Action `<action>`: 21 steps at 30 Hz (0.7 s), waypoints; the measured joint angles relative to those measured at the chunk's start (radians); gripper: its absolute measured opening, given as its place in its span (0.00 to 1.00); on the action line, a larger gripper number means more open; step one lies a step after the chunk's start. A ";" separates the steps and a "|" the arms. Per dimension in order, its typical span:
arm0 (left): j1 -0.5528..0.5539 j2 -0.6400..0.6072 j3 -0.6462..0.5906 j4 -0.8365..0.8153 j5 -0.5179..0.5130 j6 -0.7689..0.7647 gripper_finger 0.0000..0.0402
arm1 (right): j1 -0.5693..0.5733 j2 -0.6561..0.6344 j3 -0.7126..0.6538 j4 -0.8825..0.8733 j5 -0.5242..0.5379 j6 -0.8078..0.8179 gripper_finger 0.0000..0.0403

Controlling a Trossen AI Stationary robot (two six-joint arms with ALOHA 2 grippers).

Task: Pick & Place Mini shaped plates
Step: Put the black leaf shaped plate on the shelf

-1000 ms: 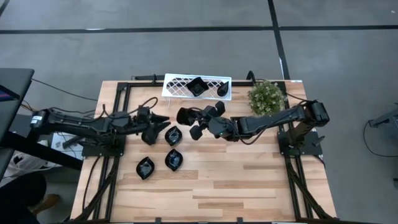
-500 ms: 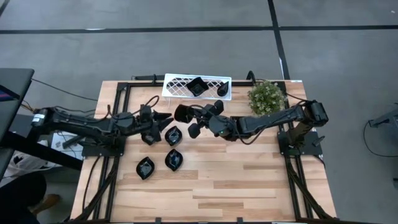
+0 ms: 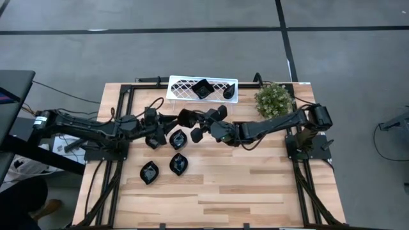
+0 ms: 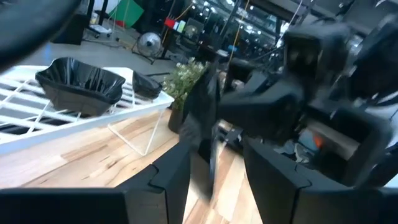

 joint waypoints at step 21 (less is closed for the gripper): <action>-0.001 0.022 0.000 -0.012 -0.157 0.110 0.37 | 0.002 0.012 0.022 0.005 0.018 0.005 0.00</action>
